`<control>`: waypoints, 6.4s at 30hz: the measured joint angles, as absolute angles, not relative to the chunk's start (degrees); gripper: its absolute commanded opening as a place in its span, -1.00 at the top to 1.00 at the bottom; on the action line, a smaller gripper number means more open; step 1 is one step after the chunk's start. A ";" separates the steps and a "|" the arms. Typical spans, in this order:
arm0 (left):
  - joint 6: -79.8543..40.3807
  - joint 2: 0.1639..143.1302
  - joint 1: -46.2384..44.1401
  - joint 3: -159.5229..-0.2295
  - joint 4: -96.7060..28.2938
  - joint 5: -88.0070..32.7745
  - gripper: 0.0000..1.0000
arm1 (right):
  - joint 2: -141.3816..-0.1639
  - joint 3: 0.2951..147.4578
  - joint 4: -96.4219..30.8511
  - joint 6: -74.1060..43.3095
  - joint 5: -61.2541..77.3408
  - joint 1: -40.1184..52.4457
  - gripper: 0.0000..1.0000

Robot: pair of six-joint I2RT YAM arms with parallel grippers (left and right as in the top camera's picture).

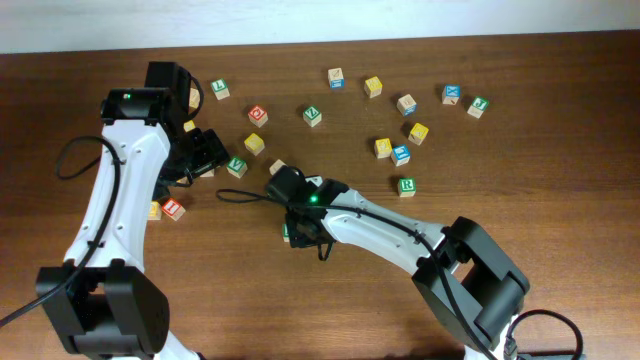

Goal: Spell out RSS
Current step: 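Lower the S block beside the R block and release it, then raise the right gripper and retract it to the right, then swing the left gripper over the left cluster to a yellow S block, then close the left gripper on the yellow S block and lift it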

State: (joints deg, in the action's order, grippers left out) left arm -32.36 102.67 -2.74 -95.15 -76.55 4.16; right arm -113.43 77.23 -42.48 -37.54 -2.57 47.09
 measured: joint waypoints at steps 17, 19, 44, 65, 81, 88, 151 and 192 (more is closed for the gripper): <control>-32.36 102.67 -2.74 -95.15 -76.55 4.16 -0.98 | -113.43 76.27 -42.09 -39.22 -2.96 48.58 0.34; -32.36 102.67 -2.74 -95.15 -76.55 4.16 -0.98 | -113.43 76.27 -41.95 -39.22 -2.96 48.75 0.34; -32.36 102.67 -2.74 -95.15 -76.55 4.16 -0.98 | -113.43 76.27 -41.76 -37.08 -3.68 48.75 0.21; -32.36 102.67 -2.74 -95.15 -76.55 4.16 -0.98 | -86.30 77.78 -56.45 -32.01 -6.72 24.71 -0.97; -32.36 102.67 -2.74 -95.15 -76.55 4.16 -0.98 | -86.30 77.82 -64.36 -31.46 -9.45 -15.90 -0.97; -32.36 102.67 -2.74 -95.15 -76.55 4.16 -0.98 | -86.30 77.82 -64.34 -31.42 -9.43 -15.90 -0.97; -42.74 128.27 -14.20 -95.57 -38.26 11.68 0.20 | -86.30 77.82 -64.51 -31.44 -9.43 -15.90 -0.97; -37.98 117.89 -33.54 -102.87 -64.79 -12.58 0.54 | -86.30 77.82 -64.53 -31.46 -9.43 -15.90 -0.97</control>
